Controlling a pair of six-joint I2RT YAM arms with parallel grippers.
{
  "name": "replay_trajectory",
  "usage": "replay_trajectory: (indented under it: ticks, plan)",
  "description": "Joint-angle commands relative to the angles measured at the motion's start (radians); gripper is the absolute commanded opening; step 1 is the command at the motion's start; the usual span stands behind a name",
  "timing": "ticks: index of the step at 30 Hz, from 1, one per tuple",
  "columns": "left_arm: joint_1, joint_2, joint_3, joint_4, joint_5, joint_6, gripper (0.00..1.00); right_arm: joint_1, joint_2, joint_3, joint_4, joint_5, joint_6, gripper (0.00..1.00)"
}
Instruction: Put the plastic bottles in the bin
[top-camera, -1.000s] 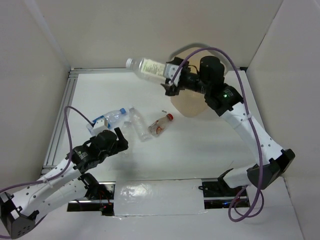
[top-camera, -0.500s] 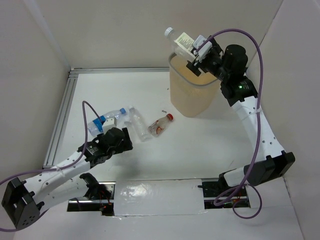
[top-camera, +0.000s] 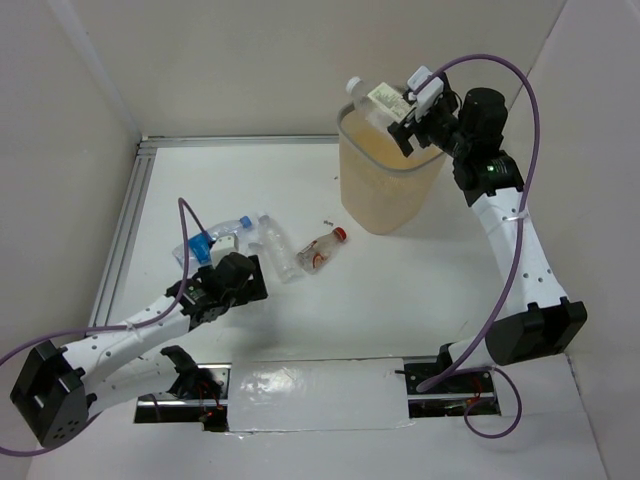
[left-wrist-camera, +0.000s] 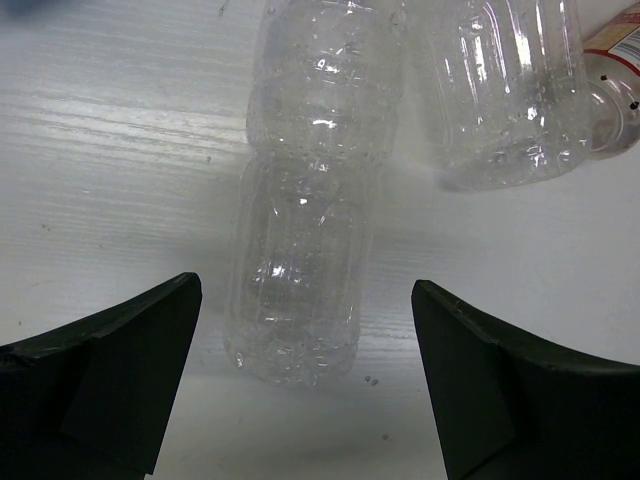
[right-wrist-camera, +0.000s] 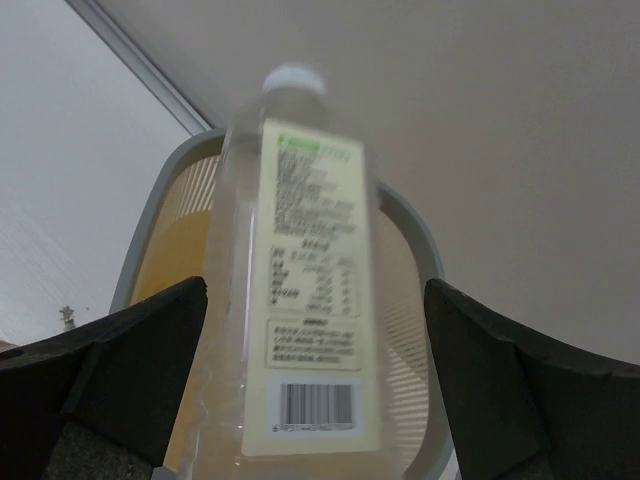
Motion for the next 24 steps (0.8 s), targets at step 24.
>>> replay_trajectory:
  ticks: [24]
  plan:
    - [0.087, 0.227, 0.031, 0.078, 0.042, 0.04, 0.88, -0.019, -0.256, -0.163, -0.183, -0.342, 0.036, 1.0]
